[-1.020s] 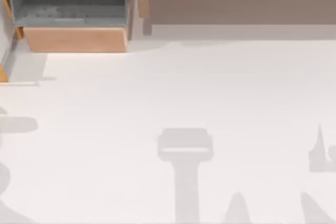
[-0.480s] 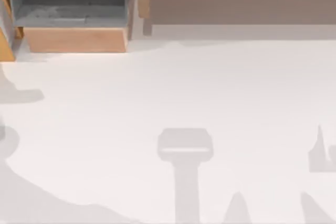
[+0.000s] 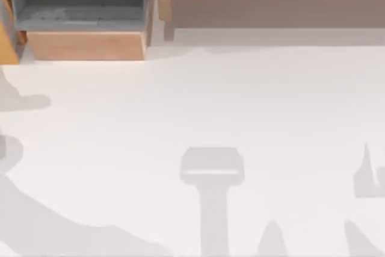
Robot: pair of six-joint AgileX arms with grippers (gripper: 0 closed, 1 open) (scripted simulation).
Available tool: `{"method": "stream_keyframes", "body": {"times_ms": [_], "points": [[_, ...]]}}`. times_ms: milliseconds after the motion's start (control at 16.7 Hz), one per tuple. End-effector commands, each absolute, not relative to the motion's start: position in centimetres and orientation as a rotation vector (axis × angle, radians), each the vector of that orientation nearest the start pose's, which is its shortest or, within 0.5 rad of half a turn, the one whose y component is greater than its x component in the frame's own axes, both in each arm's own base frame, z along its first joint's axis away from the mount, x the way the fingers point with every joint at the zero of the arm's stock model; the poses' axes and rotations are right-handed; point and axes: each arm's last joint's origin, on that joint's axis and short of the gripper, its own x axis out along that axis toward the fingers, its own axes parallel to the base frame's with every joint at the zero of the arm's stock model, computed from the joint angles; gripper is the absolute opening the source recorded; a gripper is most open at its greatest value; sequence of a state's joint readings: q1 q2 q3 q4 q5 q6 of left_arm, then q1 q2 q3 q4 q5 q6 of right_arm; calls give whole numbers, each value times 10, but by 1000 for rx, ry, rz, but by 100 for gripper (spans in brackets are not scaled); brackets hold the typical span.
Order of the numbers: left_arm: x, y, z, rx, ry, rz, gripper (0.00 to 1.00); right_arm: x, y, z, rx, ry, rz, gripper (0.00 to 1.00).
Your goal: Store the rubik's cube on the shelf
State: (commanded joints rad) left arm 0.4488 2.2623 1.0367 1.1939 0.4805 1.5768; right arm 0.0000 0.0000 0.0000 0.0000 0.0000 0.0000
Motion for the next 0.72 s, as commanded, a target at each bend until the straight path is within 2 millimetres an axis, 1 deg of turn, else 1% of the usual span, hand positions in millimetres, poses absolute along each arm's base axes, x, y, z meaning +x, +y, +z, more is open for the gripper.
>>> {"method": "stream_keyframes", "body": {"times_ms": [360, 480, 660, 720], "points": [[434, 174, 89, 1547, 13, -28, 0, 106, -1, 160, 0, 0, 0, 100], [439, 174, 90, 1547, 13, -27, 0, 106, -1, 160, 0, 0, 0, 100], [439, 174, 90, 1547, 13, -27, 0, 106, -1, 160, 0, 0, 0, 100], [439, 174, 90, 1547, 13, -27, 8, 106, -1, 160, 0, 0, 0, 100]]}}
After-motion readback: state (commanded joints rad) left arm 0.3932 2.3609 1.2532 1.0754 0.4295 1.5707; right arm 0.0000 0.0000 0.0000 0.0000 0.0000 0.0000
